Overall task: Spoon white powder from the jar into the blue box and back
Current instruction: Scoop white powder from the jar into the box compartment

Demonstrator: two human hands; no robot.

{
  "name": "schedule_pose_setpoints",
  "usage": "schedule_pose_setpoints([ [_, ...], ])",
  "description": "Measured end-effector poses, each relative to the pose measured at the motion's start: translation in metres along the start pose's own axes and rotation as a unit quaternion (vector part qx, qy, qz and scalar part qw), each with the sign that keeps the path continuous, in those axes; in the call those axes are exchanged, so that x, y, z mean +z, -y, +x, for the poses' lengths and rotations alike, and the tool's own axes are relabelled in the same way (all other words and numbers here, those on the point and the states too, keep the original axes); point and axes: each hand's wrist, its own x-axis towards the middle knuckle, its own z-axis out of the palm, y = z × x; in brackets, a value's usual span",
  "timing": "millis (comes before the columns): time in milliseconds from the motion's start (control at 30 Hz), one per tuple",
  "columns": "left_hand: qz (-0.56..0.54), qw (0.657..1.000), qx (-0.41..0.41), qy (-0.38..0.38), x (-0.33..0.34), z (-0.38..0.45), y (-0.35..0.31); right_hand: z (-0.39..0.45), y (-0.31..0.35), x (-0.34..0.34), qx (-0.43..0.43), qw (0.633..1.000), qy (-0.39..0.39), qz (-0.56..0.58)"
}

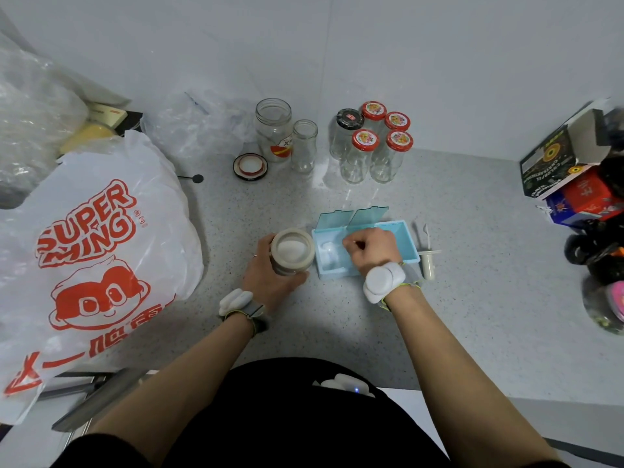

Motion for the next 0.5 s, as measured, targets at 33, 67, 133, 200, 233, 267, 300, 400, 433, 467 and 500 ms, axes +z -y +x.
schedule_pose_setpoints([
  [33,-0.001,1.0,-0.001,0.001,0.0002,-0.0002,-0.0002,-0.0003,-0.0018,0.0042,-0.02,0.999,0.022,-0.018],
  [67,-0.001,1.0,-0.003,0.001,0.0,0.0001,0.0003,-0.0004,-0.0026,0.0081,-0.04,0.998,0.038,-0.036],
  [133,0.0,1.0,-0.001,0.004,0.0,0.0001,0.0001,-0.0007,-0.0033,0.0128,-0.067,0.994,0.059,-0.06],
  [200,0.0,1.0,-0.002,0.003,-0.0001,0.0001,0.0005,0.0003,-0.0027,0.0135,-0.086,0.99,0.08,-0.073],
  [233,0.002,1.0,-0.002,0.002,-0.0001,0.0001,0.0003,0.0011,-0.0022,0.0126,-0.096,0.988,0.093,-0.077],
  [267,0.004,1.0,-0.002,0.001,-0.0002,0.0001,0.0008,0.0017,-0.0017,0.0116,-0.104,0.986,0.104,-0.079],
  [300,0.006,1.0,-0.001,0.0,0.0003,0.0002,0.0005,0.0022,-0.0014,0.0101,-0.111,0.984,0.114,-0.08],
  [400,0.012,1.0,0.001,0.001,0.0004,0.0007,0.0016,0.0037,-0.0005,0.0064,-0.119,0.982,0.124,-0.074],
  [433,0.014,1.0,0.002,0.001,0.0003,0.0006,0.0017,0.0037,0.0,0.0052,-0.114,0.983,0.124,-0.068],
  [467,0.015,1.0,0.004,0.0,0.0004,0.0006,0.0024,0.0035,0.0004,0.0046,-0.106,0.985,0.125,-0.059],
  [500,0.015,1.0,0.005,-0.001,0.0005,0.0004,0.0021,0.0032,0.0005,0.0042,-0.097,0.987,0.122,-0.049],
])
